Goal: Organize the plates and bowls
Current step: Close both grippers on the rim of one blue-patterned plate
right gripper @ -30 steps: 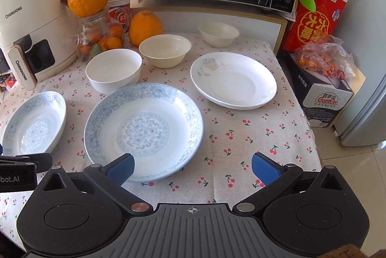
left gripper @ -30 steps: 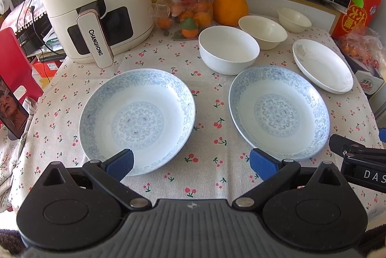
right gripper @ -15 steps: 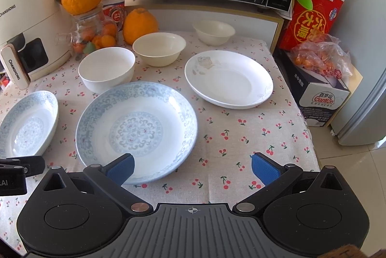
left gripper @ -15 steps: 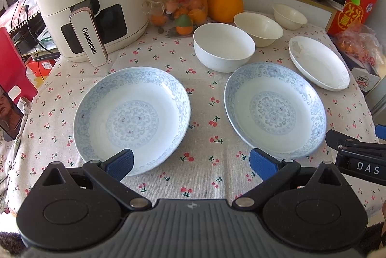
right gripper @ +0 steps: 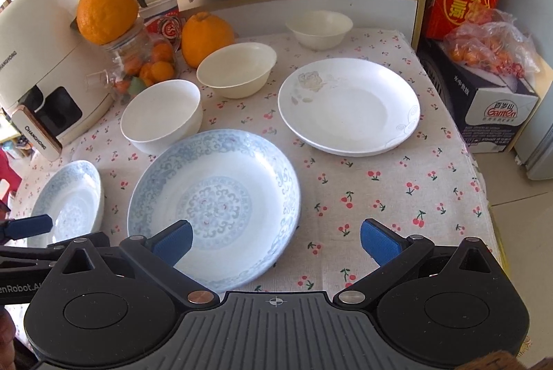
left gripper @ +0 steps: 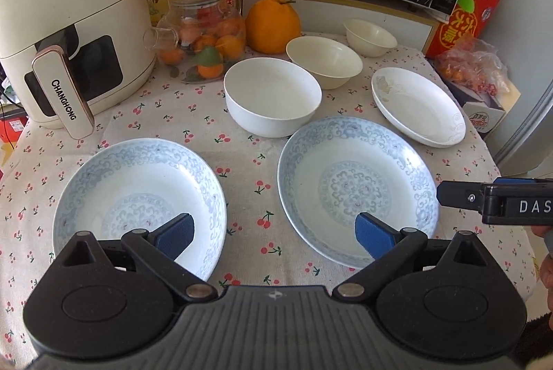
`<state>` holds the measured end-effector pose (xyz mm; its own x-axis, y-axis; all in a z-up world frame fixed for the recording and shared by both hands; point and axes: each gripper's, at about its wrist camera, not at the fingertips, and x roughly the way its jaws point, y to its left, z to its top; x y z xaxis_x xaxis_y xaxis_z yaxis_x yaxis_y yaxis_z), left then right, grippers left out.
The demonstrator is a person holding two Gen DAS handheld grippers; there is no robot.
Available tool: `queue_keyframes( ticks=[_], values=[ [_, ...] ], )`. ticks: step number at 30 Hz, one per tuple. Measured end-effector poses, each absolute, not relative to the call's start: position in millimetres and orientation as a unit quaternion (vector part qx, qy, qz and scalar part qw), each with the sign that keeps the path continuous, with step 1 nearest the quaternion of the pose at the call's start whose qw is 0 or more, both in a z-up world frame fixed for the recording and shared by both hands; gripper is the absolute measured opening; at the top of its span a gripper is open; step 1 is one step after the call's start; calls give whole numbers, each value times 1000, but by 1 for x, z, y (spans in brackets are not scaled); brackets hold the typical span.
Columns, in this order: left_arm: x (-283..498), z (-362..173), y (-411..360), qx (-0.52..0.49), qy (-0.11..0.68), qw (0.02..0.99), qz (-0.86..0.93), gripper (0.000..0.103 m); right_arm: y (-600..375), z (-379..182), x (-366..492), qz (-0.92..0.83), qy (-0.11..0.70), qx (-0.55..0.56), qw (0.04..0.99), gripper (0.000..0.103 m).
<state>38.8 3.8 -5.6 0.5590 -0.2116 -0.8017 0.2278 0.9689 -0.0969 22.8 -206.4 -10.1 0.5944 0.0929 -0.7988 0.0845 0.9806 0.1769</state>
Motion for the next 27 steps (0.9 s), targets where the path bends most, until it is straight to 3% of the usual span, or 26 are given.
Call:
queue_keyframes(
  ticks=[7, 16, 19, 23, 27],
  values=[
    [54, -16, 4, -17, 462, 872, -160, 81, -224, -21, 42, 20, 421, 113, 900, 103],
    [72, -30, 3, -39, 465, 868, -169, 59, -246, -46, 65, 61, 443, 246, 860, 100],
    [76, -35, 1, -32, 471, 866, -164, 46, -249, -51, 71, 63, 450, 269, 849, 90],
    [80, -43, 2, -39, 482, 860, -162, 34, -250, -63, 76, 40, 473, 288, 832, 61],
    [83, -47, 3, -45, 487, 857, -164, 14, -253, -75, 79, 34, 488, 307, 816, 32]
  ],
)
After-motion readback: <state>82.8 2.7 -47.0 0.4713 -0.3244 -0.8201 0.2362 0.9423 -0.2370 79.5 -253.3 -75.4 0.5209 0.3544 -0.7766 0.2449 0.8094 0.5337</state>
